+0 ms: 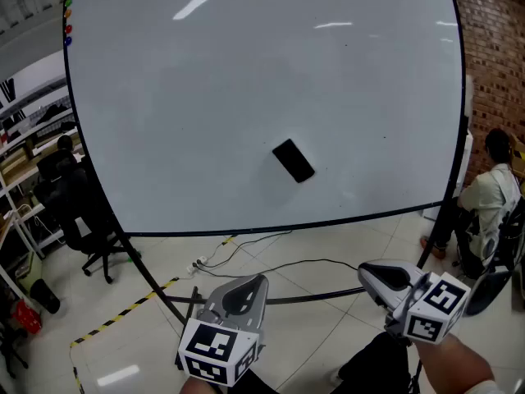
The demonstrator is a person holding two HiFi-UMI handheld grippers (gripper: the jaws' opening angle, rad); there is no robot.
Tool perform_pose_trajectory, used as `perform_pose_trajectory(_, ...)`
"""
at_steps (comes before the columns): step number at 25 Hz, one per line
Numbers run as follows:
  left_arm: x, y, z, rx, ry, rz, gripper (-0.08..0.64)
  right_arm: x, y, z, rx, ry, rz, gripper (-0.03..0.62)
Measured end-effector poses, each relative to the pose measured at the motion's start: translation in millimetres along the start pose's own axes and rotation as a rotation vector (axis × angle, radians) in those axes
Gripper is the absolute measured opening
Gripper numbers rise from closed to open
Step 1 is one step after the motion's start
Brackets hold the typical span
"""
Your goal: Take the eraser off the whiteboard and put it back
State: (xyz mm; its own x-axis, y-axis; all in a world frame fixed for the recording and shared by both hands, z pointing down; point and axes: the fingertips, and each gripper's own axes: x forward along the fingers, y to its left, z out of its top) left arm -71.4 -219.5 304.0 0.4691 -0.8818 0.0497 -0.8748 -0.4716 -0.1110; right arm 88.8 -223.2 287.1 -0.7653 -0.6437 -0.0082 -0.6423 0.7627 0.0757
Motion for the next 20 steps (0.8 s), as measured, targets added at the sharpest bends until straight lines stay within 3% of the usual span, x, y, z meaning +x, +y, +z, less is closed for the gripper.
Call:
perform_pose_trajectory(15, 18.1, 21.9, 14.1, 0.025, -0.019, 0.041, 0.017, 19.8, -16.5, 14.8, 0.019, -0.031, -0.025, 0.002)
perform_pose_trajectory(20, 34.0, 42.7, 27.0, 0.036, -0.036, 0.066, 0.017, 46.7, -33.1, 22.5, -0.042, 0.004, -0.038, 0.003)
